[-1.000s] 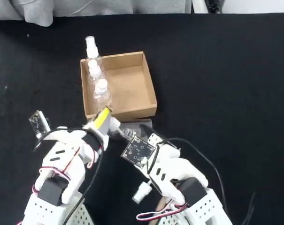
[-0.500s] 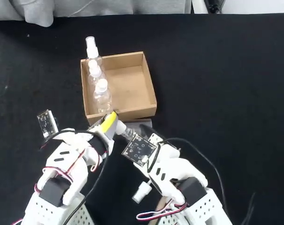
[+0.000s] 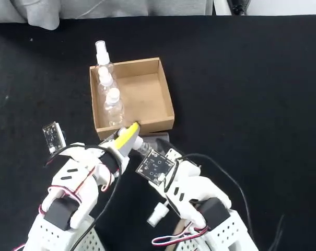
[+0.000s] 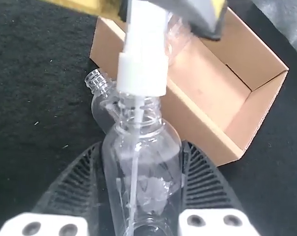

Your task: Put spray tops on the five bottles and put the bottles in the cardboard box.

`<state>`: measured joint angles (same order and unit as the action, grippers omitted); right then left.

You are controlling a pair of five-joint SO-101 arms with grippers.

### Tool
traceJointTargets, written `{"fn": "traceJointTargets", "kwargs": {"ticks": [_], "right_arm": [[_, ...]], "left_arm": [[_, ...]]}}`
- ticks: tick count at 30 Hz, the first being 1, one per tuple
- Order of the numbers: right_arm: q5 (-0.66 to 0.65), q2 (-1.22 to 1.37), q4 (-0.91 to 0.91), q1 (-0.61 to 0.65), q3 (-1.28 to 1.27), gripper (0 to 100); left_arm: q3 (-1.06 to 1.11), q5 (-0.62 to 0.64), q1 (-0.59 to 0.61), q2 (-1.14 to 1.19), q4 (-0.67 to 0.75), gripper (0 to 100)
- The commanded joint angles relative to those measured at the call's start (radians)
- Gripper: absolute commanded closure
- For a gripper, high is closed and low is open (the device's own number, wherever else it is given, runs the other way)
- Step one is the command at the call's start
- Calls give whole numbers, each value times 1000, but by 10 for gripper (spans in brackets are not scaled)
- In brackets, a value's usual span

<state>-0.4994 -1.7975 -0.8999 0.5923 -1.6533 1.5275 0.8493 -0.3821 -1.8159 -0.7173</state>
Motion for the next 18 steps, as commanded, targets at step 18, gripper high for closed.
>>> {"fn": "traceJointTargets", "kwargs": {"ticks": [18], "right_arm": [[11,-127,66,15,-16,910]], "left_arm": [[-96,61,-22,-9,-6,813]]}}
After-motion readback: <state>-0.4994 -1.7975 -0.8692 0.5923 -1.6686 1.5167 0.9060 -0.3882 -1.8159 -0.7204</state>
